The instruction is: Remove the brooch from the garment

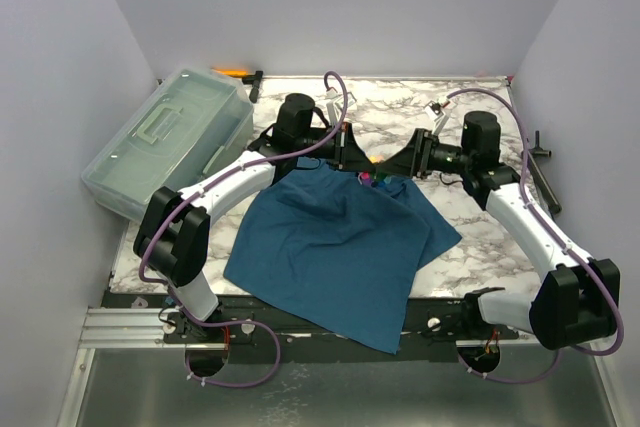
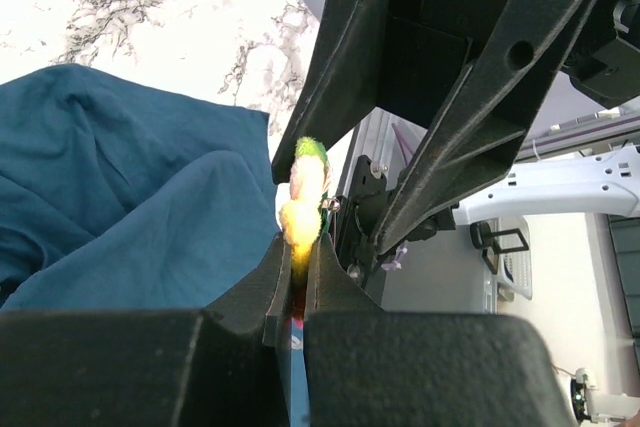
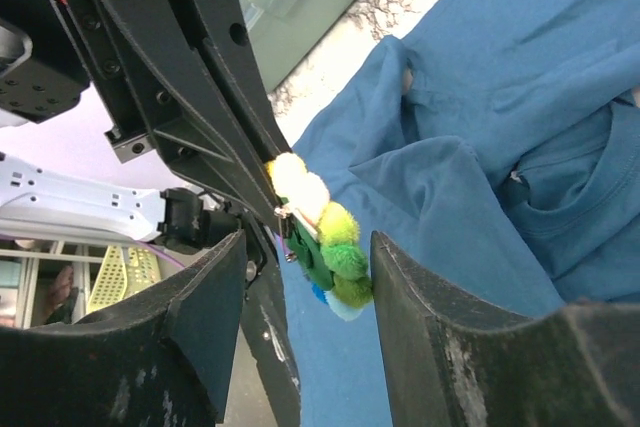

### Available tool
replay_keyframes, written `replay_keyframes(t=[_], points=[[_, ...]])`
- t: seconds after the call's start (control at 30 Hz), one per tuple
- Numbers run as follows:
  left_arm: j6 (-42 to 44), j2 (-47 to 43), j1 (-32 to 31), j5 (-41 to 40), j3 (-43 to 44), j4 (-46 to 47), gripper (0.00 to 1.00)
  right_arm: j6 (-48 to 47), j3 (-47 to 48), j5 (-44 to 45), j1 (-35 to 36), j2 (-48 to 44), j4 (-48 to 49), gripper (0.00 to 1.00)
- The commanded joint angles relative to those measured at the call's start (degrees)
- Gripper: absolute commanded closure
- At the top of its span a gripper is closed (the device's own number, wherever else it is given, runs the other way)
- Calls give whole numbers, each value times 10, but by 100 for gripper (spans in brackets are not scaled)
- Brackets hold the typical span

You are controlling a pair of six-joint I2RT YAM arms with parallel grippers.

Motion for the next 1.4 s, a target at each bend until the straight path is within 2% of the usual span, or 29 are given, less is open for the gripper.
replay_keyframes(t=[0.0,0.27,0.73,0.8,0.93,1.03,1.17,1.37], points=[[11,-11,-5,-10,20,-6,100,-21,10,36,5,8,-23,46],[14,-10,-6,-10,23,-10,100,-19,10,40,6,16,-19,47],[15,-9,-5,-12,22,-12,100,-45,17,44,5,13,-48,63],[16,-8,-4,-12,22,-13,100,-44,16,34,6,10,-44,61],[21,-9,-1,-9,20,-15,100,-30,14,5,5,2,-20,46],[27,-11,4,12,18,-12,100,-32,22,-16,5,1,-24,39],[29,-17,17,52,12,13,100,-70,49,-48,-1,7,-72,39],[22,-21,22,104,7,52,100,-81,57,-115,-13,18,-76,43]])
